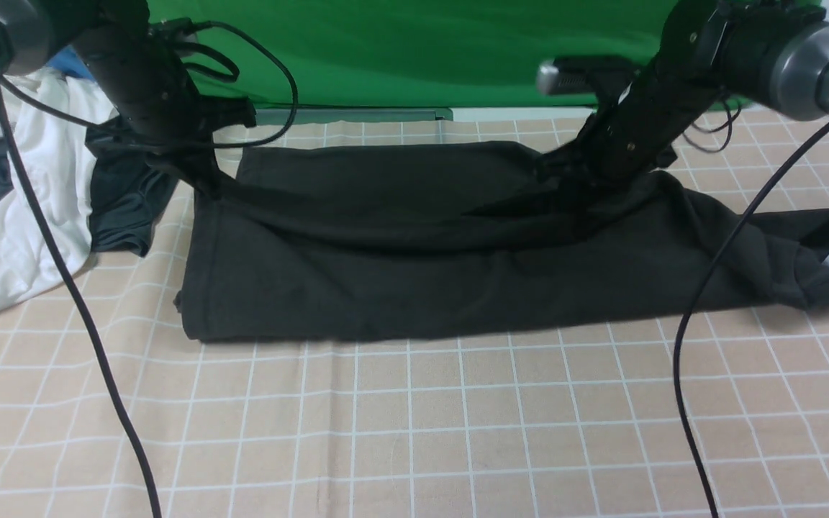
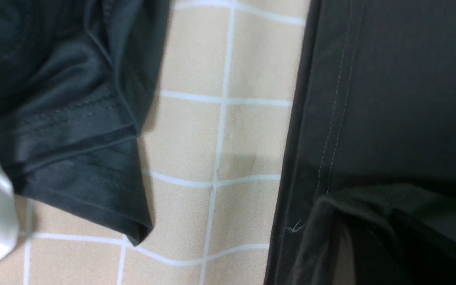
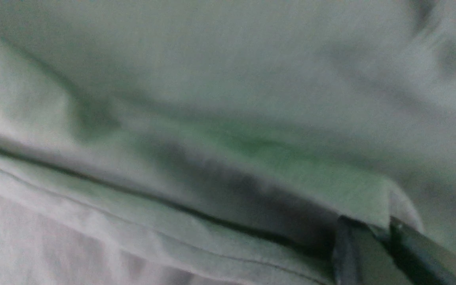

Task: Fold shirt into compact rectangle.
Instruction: 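Fold the black garment in half by bringing its near edge over to the far edge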

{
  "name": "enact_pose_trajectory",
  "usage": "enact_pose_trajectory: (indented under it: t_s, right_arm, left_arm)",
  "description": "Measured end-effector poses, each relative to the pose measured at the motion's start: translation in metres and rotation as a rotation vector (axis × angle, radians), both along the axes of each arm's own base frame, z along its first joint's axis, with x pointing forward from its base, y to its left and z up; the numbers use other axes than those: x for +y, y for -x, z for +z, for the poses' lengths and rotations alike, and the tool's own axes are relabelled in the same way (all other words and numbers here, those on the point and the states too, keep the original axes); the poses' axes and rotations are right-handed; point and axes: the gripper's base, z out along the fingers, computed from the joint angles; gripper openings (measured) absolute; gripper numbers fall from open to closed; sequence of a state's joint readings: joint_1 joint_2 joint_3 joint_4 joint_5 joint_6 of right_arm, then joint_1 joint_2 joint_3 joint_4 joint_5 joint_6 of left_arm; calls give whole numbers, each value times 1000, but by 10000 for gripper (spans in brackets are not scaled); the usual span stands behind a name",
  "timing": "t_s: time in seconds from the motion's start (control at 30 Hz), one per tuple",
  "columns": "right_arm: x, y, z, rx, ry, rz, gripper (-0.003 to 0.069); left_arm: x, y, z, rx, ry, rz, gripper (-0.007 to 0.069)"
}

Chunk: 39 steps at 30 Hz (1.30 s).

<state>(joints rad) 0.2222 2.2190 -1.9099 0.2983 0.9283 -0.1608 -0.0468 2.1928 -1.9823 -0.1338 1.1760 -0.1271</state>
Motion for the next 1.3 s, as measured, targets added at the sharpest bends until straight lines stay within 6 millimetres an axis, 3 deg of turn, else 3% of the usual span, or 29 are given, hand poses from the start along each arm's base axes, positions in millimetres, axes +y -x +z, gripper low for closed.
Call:
enact_pose_trajectory:
  t_s: [0.17,0.33,0.5,0.8,0.87,1.13,1.3]
  right_arm:
    - [-12,-13,26,-104,-19,-34,63]
    - [-12,-19,32,-184,-33,-56,63]
    - [-11,-30,21,-237,-45,-93,63]
    - [-11,-47,8,-354,-74,-161,62]
    - [-12,-50,5,-375,-76,-171,62]
    - [-12,-59,-14,-407,-82,-204,62]
    - [-13,-63,-9,-481,-93,-226,68]
  left_arm:
    - [7,-6,9,-54,23,48,34]
    - [7,-11,11,-121,27,61,34]
    - [8,-19,13,-207,27,100,34]
    - [10,-35,-3,-288,11,113,42]
    - [11,-38,-6,-316,-4,112,63]
    - [16,-42,-6,-362,-62,85,281]
    - [0,-32,-9,-260,-7,-46,251]
